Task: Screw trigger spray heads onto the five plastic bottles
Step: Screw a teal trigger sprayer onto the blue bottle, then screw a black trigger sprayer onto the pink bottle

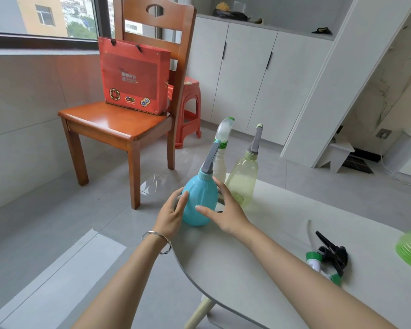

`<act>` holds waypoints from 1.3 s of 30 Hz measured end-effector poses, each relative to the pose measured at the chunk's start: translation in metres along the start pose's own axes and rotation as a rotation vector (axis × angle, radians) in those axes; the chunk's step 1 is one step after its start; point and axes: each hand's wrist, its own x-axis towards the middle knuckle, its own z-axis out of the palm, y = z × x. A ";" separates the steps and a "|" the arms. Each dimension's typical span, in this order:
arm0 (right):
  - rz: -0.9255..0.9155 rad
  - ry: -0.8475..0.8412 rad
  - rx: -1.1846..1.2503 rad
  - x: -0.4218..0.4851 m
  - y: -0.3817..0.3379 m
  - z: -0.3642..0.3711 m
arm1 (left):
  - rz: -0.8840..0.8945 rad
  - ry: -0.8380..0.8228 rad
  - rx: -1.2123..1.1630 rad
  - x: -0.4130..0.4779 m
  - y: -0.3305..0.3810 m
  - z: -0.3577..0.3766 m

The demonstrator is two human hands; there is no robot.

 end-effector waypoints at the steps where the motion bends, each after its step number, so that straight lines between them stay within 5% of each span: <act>1: 0.002 -0.007 0.005 -0.001 0.001 0.000 | -0.003 0.007 0.006 0.000 -0.001 -0.001; 9: 0.010 -0.022 0.015 -0.018 0.007 -0.019 | 0.046 0.167 0.139 -0.002 0.013 -0.010; 16: -0.069 0.051 0.053 -0.048 -0.006 -0.088 | 0.413 0.427 0.373 -0.038 0.077 0.009; 21: -0.088 0.163 0.013 -0.084 -0.006 -0.168 | 0.531 0.239 0.450 -0.069 0.109 0.083; 35: 0.056 0.680 -0.390 -0.235 0.072 -0.376 | 0.501 -0.257 0.598 -0.075 0.148 0.327; 39: 0.090 0.795 -0.327 -0.261 0.108 -0.402 | 0.488 -0.368 0.544 -0.089 0.147 0.388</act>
